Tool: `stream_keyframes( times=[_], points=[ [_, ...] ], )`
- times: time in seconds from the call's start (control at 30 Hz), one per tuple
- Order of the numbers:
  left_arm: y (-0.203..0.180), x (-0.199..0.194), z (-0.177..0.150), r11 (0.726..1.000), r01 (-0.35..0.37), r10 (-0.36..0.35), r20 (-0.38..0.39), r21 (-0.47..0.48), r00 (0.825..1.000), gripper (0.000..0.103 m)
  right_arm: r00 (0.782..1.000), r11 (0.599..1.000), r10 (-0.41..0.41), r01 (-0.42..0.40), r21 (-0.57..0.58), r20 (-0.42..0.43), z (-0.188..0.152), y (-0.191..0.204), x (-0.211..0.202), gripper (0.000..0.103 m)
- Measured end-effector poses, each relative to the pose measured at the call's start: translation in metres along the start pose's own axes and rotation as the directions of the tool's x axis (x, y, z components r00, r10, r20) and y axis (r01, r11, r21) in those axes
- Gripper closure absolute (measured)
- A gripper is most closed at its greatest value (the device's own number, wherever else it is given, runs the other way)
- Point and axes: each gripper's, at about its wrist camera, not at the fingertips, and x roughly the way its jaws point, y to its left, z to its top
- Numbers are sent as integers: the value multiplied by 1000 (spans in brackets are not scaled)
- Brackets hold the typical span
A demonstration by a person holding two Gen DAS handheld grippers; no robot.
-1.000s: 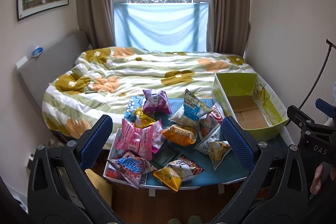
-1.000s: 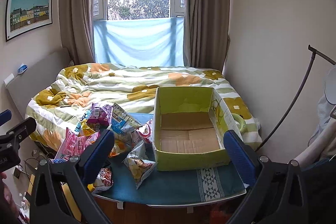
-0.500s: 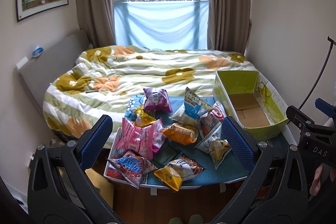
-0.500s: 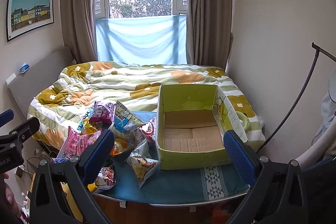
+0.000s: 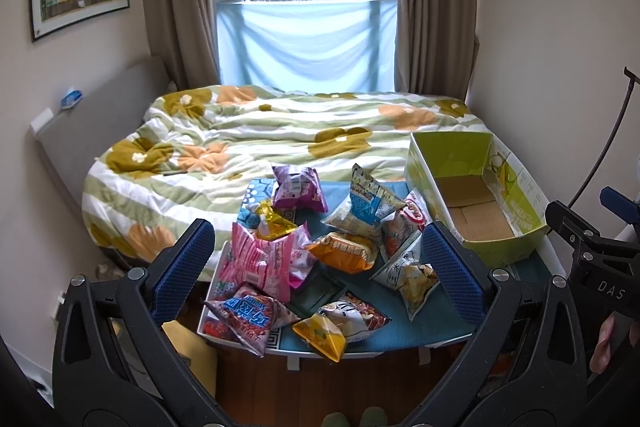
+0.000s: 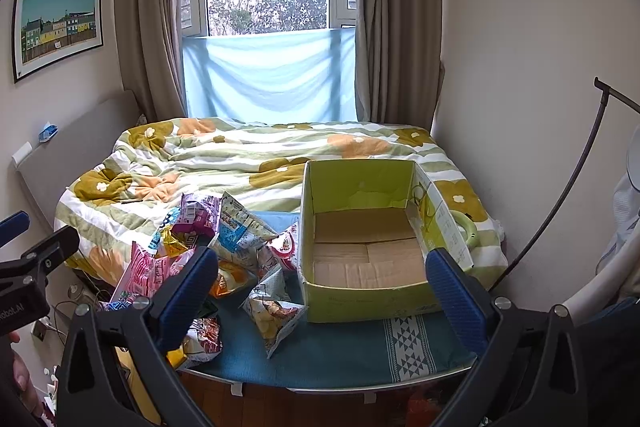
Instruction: Organize snacks
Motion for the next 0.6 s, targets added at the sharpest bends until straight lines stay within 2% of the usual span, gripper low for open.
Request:
stream_keyframes(
  times=[0.6],
  points=[
    [0,0,-2,1000,0,0,-3,0,1000,1,1000,1000,2,-2,1,0,0,1,-1,0]
  ],
)
